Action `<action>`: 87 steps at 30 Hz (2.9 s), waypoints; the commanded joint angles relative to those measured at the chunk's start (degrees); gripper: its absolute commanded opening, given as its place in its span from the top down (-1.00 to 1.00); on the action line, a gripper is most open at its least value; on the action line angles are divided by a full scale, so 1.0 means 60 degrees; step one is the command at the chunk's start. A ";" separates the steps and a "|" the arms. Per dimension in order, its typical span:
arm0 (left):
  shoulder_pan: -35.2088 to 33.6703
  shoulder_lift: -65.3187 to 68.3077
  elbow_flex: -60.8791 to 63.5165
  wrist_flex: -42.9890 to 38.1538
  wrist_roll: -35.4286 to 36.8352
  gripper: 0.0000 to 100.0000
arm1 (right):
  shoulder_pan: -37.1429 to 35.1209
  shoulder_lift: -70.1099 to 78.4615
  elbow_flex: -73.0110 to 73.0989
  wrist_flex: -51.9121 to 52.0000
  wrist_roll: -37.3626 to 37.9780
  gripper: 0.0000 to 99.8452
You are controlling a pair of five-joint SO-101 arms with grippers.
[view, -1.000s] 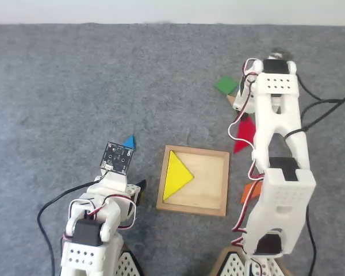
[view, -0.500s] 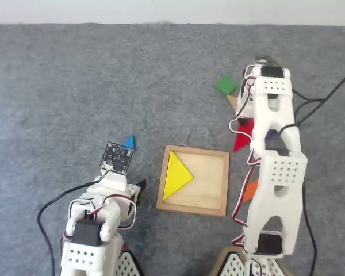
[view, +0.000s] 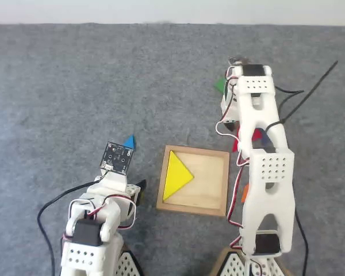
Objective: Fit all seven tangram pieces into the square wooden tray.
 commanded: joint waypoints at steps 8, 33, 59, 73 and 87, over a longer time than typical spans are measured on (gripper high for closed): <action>0.0044 -0.0073 -0.0066 -0.0044 -0.0015 0.59 | 0.0051 -0.0212 0.1216 0.0212 0.0190 0.37; 0.0044 -0.0073 -0.0066 -0.0044 -0.0015 0.59 | 0.0271 -0.4154 0.7194 -0.4183 0.0293 0.37; 0.0044 -0.0073 -0.0066 -0.0044 -0.0015 0.59 | 0.0652 -0.3158 0.3385 -0.1766 0.0718 0.37; 0.0044 -0.0073 -0.0066 -0.0044 -0.0015 0.59 | -0.0418 -0.5150 0.7179 -0.4183 0.0645 0.37; 0.0044 -0.0073 -0.0066 -0.0044 -0.0015 0.59 | 0.0872 -0.4022 0.6755 -0.4242 0.0161 0.37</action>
